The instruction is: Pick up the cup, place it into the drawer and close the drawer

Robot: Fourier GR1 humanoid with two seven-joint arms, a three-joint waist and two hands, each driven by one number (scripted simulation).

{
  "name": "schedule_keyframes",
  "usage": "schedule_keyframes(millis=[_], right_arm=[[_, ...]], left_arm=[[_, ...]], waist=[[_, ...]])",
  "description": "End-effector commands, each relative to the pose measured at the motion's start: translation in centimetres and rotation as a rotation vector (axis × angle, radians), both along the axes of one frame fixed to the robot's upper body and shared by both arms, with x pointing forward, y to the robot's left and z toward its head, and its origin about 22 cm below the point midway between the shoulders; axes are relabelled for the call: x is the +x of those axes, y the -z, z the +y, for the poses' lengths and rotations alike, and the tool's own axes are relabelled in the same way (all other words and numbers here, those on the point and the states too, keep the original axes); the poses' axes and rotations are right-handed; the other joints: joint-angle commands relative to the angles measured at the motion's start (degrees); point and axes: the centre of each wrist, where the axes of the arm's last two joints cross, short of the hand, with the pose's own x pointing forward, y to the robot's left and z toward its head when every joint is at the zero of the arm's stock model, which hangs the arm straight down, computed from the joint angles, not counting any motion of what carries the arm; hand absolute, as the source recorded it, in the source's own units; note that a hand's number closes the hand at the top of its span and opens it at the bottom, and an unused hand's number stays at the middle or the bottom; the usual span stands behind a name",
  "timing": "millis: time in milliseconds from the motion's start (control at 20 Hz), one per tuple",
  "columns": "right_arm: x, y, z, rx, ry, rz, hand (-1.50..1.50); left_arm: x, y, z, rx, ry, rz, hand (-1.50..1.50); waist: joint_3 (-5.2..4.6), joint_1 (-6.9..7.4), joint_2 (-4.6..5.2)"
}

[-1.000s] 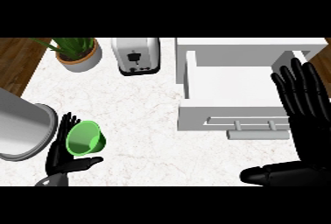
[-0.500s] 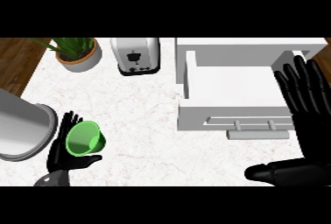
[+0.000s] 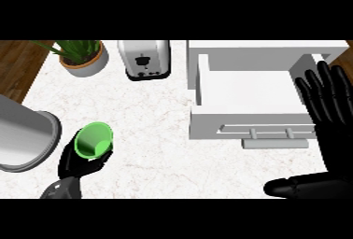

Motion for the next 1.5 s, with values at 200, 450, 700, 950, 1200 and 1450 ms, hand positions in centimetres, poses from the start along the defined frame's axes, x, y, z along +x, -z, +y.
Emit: schedule_keyframes(millis=[200, 450, 700, 950, 1200, 1450], right_arm=[[-0.2, -1.1, -0.8, -0.025, -0.017, -0.004, -1.50], [-0.2, 0.8, -0.2, 0.001, -0.001, -0.015, -1.50], [-0.4, 1.5, -0.4, -0.005, 0.006, 0.018, -1.50], [-1.2, -1.7, -1.2, 0.006, 0.022, -0.005, -1.50], [0.0, -0.1, -0.9, -0.037, 0.010, 0.015, -1.50], [-0.9, 0.3, -2.0, -0.020, 0.001, 0.010, -1.50]], left_arm=[[-0.3, 0.9, -1.5, 0.004, -0.018, -0.171, 1.50], [3.1, -1.1, -1.9, 0.035, -0.106, -0.199, 1.50], [1.2, -0.9, -1.3, 0.043, -0.168, -0.250, 1.50], [4.2, -4.6, -1.4, 0.013, -0.088, -0.345, 1.50], [7.1, -8.7, -6.4, 0.045, 0.033, -0.396, 1.50], [7.3, -13.2, -8.4, 0.009, 0.124, -0.411, 1.50]], waist=[[-0.07, -0.49, 0.13], [-0.03, -0.39, 0.14], [0.05, 0.35, -0.10], [0.09, 0.63, -0.36], [0.13, 0.80, -0.33], [0.13, 0.65, -0.41]])
